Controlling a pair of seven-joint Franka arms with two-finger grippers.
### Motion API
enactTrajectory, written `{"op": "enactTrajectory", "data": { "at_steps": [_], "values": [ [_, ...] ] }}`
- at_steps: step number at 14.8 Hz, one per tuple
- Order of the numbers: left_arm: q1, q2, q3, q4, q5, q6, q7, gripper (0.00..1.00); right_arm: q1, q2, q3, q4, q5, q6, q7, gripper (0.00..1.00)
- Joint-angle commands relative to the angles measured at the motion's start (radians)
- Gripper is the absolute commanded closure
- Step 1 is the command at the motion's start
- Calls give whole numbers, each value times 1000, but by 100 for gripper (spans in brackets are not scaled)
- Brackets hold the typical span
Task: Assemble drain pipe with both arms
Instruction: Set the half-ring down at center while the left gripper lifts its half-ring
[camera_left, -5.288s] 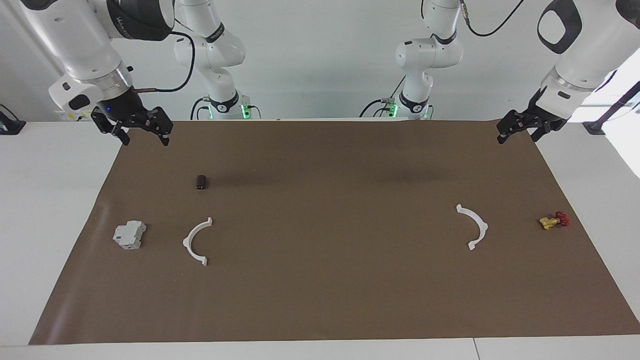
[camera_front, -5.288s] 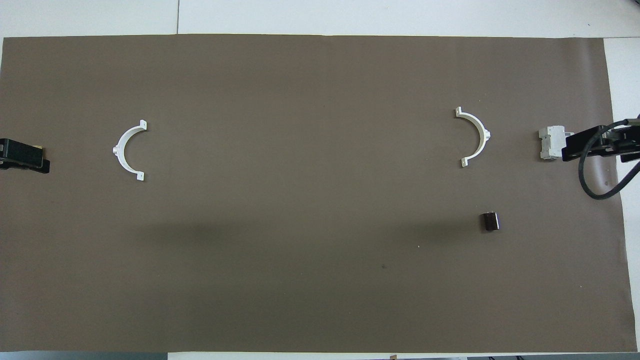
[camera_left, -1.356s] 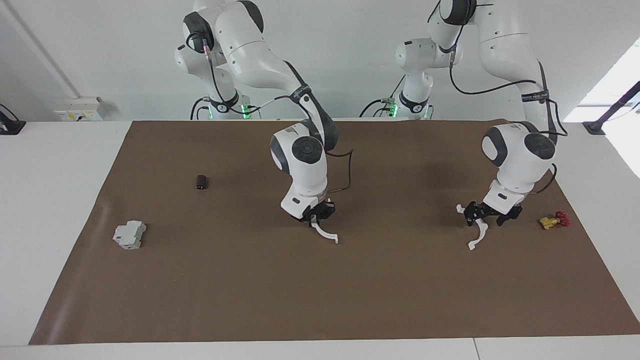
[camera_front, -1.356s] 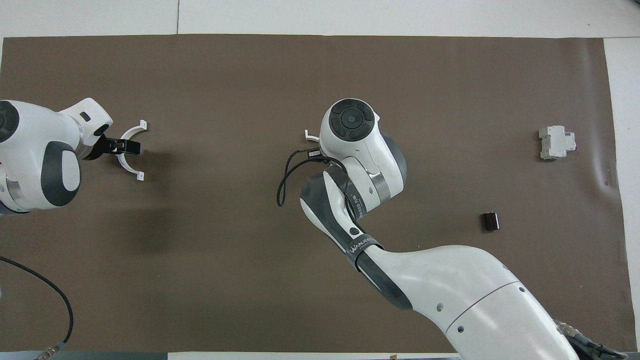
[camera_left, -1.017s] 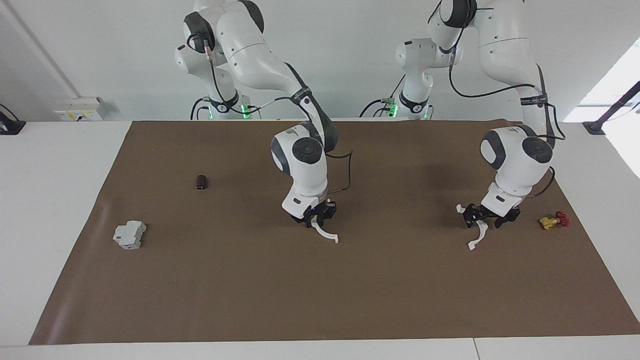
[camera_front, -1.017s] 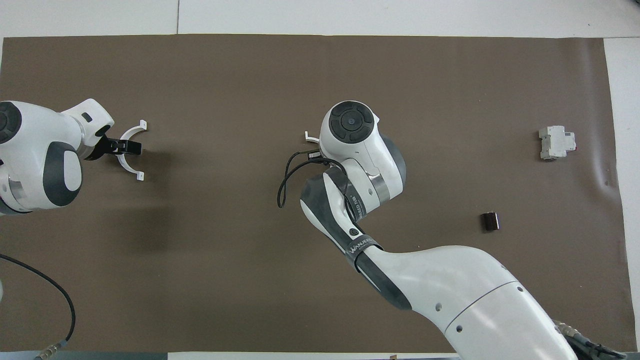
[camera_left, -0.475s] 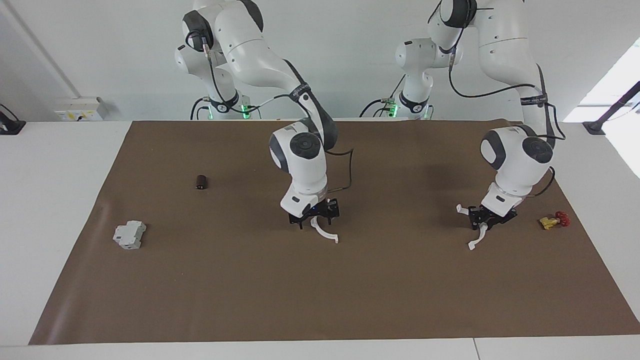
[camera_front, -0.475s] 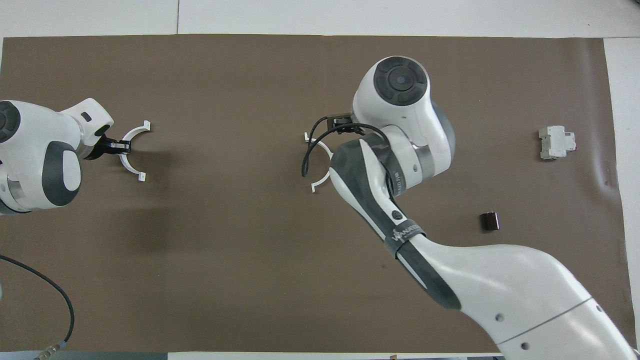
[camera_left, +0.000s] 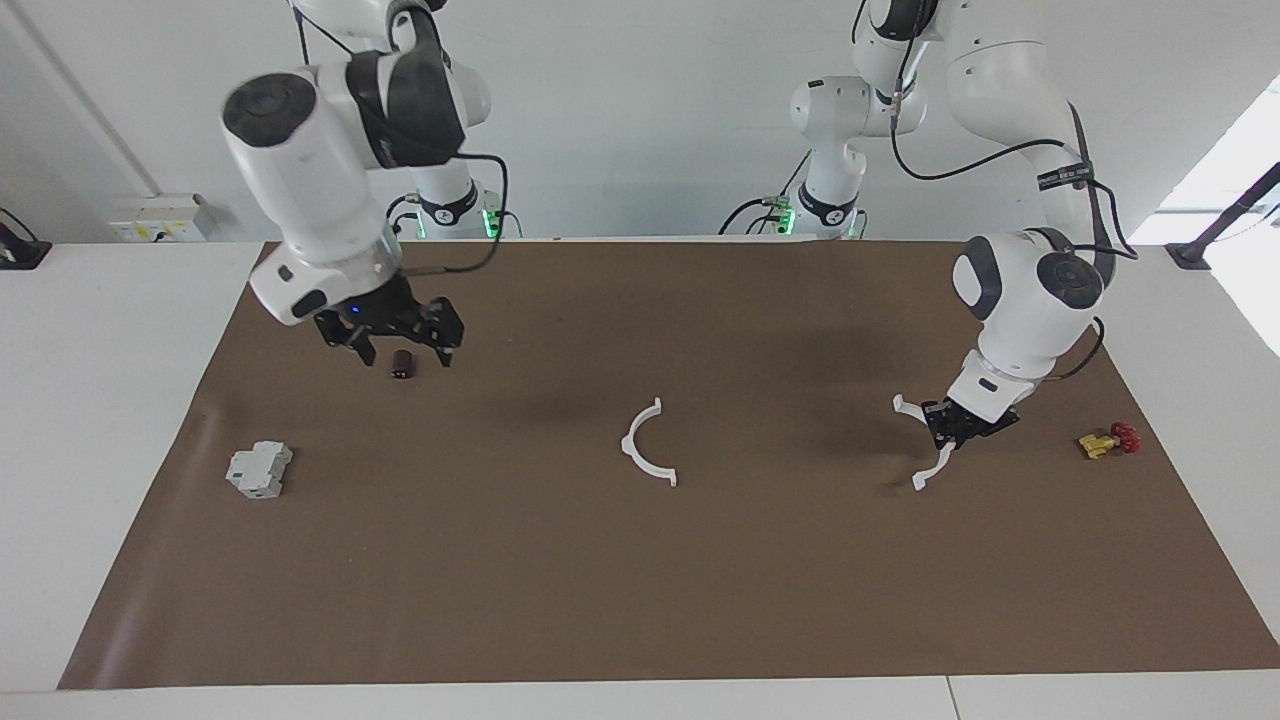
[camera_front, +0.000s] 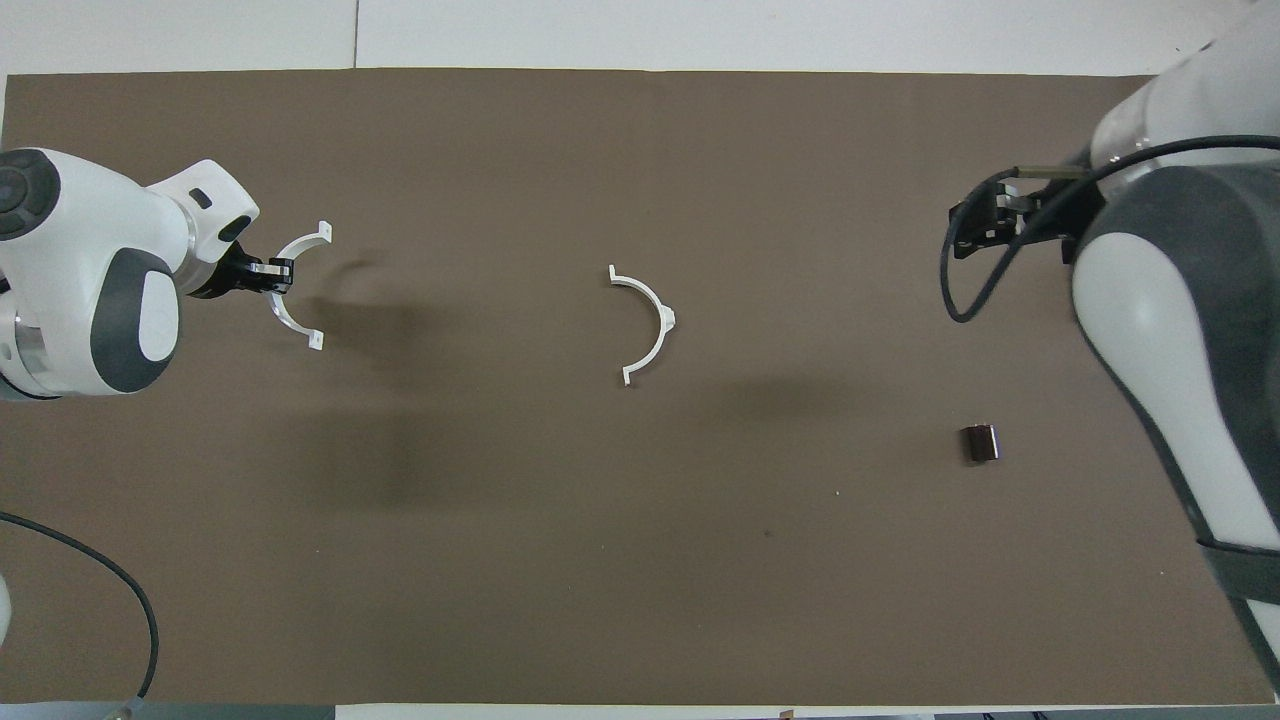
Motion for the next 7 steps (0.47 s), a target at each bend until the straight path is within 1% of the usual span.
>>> {"op": "enactTrajectory", "data": {
  "at_steps": [1,3,5,6,7],
  "values": [
    [-135,-1,11,31,81,-69,-192,100,-44,-117,13,-98,-10,-46,-25,0],
    [-219,-2,9,31,89,-71,-326,100,-67,-146,13,-132,-36,-55,-76,0],
    [-310,6,9,34,89,-60,-446,100,-67,-174,14,-187,-44,-40,-82,0],
    [-357,18,9,43,90,-60,-506,100,-69,-183,14,-196,-44,-16,-87,0],
    [-400,56,11,69,90,-59,-570,100,-72,-192,13,-201,-48,12,-93,0]
  ]
}}
